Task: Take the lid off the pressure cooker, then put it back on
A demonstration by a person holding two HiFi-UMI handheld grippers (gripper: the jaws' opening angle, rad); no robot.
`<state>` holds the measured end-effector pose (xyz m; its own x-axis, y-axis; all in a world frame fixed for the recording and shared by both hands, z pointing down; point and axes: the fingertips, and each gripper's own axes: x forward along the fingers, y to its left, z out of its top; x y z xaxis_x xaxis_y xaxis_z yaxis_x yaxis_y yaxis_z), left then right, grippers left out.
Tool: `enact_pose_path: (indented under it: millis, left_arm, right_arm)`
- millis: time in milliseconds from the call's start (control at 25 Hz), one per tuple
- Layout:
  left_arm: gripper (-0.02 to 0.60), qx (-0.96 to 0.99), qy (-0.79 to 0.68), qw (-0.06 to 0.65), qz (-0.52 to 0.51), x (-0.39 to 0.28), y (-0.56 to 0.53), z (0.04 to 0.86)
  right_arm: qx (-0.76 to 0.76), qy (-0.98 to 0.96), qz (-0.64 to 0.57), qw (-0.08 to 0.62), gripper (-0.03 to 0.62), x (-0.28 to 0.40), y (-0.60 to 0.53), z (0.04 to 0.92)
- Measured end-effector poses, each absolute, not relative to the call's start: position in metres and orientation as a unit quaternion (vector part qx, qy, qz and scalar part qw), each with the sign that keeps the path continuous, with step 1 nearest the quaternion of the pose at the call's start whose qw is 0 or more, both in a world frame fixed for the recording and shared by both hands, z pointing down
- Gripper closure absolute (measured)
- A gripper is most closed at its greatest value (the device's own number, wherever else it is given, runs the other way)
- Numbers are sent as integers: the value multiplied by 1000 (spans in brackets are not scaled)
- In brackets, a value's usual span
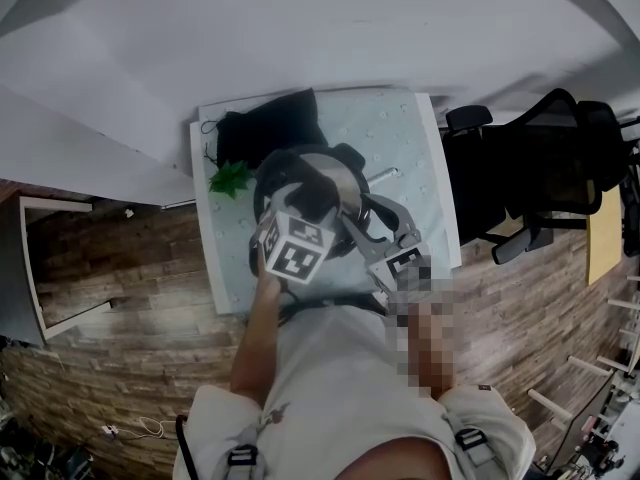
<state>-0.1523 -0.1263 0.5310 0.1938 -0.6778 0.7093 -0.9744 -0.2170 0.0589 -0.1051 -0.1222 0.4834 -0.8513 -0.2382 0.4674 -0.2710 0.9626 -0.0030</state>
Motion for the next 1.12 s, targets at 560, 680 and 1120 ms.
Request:
enact_pose_path:
  millis: [560,680,1120]
  left_arm:
    - [245,751,-587,188,237,-147,-124,517]
    - [251,752,-605,158,210,-150,-121,501]
    - [303,743,-656,76,114,-163,-75,449]
  right_arm:
    - [139,-966,33,213,418,-103,-115,473]
    - [148,-968,29,200,418,-100,-113,467]
    - [202,-969,11,145,416,-83,-98,447]
